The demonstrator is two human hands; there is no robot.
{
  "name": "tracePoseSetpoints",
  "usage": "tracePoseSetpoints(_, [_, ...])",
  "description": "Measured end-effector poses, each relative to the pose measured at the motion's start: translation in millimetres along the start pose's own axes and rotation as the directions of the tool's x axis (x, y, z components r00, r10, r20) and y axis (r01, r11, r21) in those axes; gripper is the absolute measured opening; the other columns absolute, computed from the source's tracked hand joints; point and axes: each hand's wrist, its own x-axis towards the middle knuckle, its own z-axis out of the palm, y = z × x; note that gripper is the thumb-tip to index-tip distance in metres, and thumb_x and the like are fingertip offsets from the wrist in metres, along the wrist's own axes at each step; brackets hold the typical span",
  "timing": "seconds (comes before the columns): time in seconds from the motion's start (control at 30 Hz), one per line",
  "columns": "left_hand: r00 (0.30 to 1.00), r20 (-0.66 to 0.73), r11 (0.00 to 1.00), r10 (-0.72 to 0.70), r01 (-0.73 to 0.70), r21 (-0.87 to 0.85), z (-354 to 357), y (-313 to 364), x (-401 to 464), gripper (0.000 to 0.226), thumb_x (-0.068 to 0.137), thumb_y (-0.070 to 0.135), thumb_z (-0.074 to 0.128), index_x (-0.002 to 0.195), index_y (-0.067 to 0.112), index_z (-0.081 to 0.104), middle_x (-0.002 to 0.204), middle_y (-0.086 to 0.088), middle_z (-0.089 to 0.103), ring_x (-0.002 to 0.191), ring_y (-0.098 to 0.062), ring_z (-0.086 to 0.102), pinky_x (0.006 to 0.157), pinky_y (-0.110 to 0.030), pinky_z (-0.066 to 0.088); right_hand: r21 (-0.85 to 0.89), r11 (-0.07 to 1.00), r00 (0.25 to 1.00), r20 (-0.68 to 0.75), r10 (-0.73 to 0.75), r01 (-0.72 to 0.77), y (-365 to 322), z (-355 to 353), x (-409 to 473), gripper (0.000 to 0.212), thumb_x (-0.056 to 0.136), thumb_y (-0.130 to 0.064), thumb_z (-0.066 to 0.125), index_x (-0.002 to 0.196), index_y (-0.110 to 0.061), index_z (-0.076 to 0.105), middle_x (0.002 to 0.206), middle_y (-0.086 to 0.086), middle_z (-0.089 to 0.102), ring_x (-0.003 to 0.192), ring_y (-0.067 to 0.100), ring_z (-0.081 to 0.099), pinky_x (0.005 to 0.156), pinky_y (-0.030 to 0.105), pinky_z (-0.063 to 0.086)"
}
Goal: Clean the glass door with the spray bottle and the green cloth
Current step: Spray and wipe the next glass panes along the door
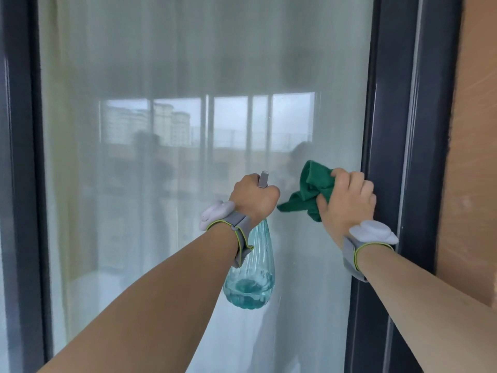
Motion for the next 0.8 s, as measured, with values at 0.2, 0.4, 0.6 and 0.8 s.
tracePoseSetpoints(0.2, [0.996,0.092,0.998,0.015,-0.009,-0.062,-0.2,-10.6,-15.6,0.015,0.068,0.028,0.048,0.068,0.017,0.037,0.068,0.002,0.041,0.061,-0.022,0.035,0.063,-0.032,0.032,0.069,0.992,0.995,0.011,0.104,-0.104,-31.6,-2.3,-19.0,0.052,0.07,-0.028,0.074,0.114,-0.013,0.05,0.101,0.012,0.049,0.085,0.033,0.047,0.066,0.041,0.041])
tracePoseSetpoints(0.4, [0.996,0.043,0.984,-0.079,0.085,-0.158,-42.6,-85.5,-30.5,0.028,0.083,0.015,0.054,0.063,0.019,0.035,0.062,0.005,0.036,0.059,-0.019,0.031,0.06,-0.029,0.028,0.313,0.95,0.971,0.223,-0.087,0.014,-99.8,11.8,-91.9,0.049,0.068,-0.031,0.069,0.112,-0.021,0.051,0.103,0.004,0.05,0.087,0.029,0.046,0.069,0.036,0.041])
tracePoseSetpoints(0.6, [0.986,0.05,0.98,-0.156,0.161,-0.118,-107.2,-169.4,-41.0,0.026,0.087,0.006,0.057,0.067,0.014,0.043,0.061,0.007,0.041,0.059,-0.018,0.035,0.058,-0.028,0.03,0.391,0.918,0.833,0.486,-0.265,0.064,-173.4,24.5,-145.7,0.044,0.071,-0.035,0.065,0.112,-0.024,0.05,0.104,-0.002,0.048,0.09,0.024,0.044,0.071,0.035,0.043])
tracePoseSetpoints(0.8, [0.977,-0.021,0.975,-0.213,0.212,-0.062,-189.2,-245.9,-45.8,0.016,0.08,0.015,0.056,0.069,0.017,0.046,0.064,0.005,0.042,0.059,-0.019,0.036,0.057,-0.026,0.031,0.333,0.931,0.717,0.613,-0.332,0.147,-250.2,41.0,-173.9,0.042,0.072,-0.04,0.059,0.11,-0.026,0.048,0.101,-0.004,0.045,0.088,0.022,0.042,0.071,0.035,0.04])
